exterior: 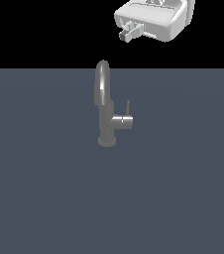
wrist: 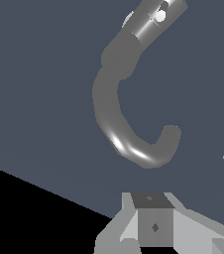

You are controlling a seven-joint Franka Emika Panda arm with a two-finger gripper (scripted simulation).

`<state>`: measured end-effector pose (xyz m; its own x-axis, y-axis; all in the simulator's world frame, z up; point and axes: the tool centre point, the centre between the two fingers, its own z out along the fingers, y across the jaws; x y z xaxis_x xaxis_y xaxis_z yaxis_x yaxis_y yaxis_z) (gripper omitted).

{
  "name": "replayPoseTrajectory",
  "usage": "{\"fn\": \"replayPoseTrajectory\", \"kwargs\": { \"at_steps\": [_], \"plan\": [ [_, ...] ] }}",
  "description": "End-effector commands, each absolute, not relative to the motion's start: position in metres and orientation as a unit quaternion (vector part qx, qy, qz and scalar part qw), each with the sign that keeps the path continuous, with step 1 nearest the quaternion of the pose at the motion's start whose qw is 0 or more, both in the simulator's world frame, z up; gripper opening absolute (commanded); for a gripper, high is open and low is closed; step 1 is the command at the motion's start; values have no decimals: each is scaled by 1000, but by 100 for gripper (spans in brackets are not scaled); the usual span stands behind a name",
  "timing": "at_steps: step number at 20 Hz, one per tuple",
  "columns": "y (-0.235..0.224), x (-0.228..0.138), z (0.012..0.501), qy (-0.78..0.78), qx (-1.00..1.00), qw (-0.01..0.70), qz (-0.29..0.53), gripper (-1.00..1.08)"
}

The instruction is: Turn on the faucet by rotating a designated handle.

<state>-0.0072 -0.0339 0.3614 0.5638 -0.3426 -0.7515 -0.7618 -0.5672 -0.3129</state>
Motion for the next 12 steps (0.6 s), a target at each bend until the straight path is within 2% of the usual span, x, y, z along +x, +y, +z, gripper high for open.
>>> {"fn": "replayPoseTrajectory", "kwargs": {
  "at_steps": [1, 12],
  "plan": [
    [-38, 5, 347, 353, -801, 342, 343, -100],
    [-56, 51, 268, 433, -673, 427, 420, -100]
  ]
}}
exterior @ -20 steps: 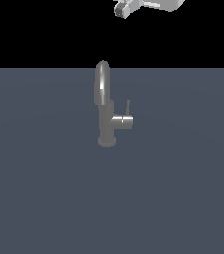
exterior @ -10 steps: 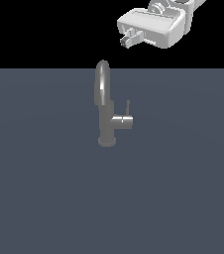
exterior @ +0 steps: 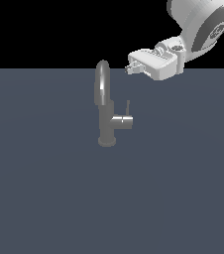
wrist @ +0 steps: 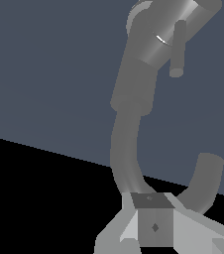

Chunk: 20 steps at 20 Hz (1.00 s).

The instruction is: Turn on the faucet by rotating a designated handle.

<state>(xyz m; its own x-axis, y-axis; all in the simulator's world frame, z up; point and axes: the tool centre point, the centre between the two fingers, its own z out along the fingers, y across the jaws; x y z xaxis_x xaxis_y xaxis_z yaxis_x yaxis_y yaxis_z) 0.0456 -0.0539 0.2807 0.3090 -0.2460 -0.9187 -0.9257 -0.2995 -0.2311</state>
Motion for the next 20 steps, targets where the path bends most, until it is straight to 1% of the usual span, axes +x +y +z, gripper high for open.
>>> {"fn": "replayPoseTrajectory", "kwargs": {
  "at_steps": [1, 11, 16, 20],
  "plan": [
    [-57, 55, 260, 440, -659, 435, 427, -100],
    [-61, 75, 188, 492, -539, 490, 477, -100],
    [-60, 79, 167, 505, -502, 504, 489, -100],
    [-59, 80, 159, 510, -488, 508, 493, -100]
  ]
}}
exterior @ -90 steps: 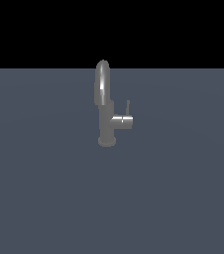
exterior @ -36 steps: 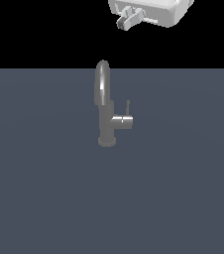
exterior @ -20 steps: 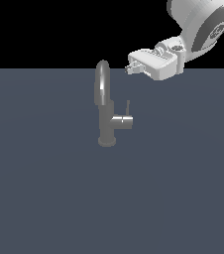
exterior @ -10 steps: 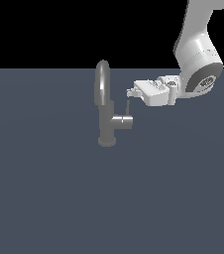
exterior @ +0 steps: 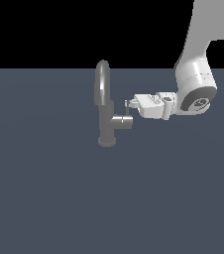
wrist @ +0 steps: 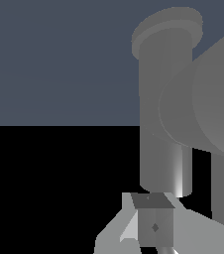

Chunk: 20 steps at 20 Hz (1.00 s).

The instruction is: Turn on the faucet by rotating a designated handle.

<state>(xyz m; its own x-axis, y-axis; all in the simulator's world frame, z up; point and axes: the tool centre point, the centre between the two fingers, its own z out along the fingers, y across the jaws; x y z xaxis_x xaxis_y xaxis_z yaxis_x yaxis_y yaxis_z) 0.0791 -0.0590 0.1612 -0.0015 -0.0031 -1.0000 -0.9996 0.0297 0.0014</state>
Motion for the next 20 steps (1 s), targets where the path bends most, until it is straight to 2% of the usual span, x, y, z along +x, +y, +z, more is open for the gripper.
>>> {"fn": "replayPoseTrajectory", "kwargs": {
  "at_steps": [1, 10, 20],
  "plan": [
    [-58, 80, 158, 510, -487, 509, 494, -100],
    [-58, 80, 161, 509, -491, 508, 492, -100],
    [-57, 55, 166, 509, -491, 508, 492, -100]
  ]
}}
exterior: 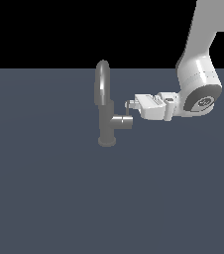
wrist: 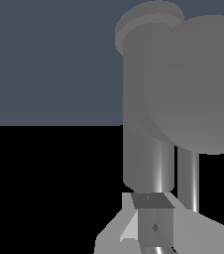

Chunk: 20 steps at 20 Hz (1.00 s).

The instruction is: Turn on the faucet by rotating a designated handle.

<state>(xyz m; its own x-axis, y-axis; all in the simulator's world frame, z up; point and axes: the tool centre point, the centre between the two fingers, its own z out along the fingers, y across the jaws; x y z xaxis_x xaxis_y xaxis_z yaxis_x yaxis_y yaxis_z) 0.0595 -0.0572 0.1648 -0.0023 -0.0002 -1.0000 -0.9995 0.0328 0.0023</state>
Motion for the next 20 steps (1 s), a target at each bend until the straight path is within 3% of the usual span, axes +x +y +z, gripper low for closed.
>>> {"fn": "replayPoseTrajectory", "kwargs": {
  "at_steps": [1, 20],
  "plan": [
    [-57, 53, 166, 509, -491, 508, 492, -100],
    [-55, 6, 155, 509, -491, 508, 491, -100]
  ]
}}
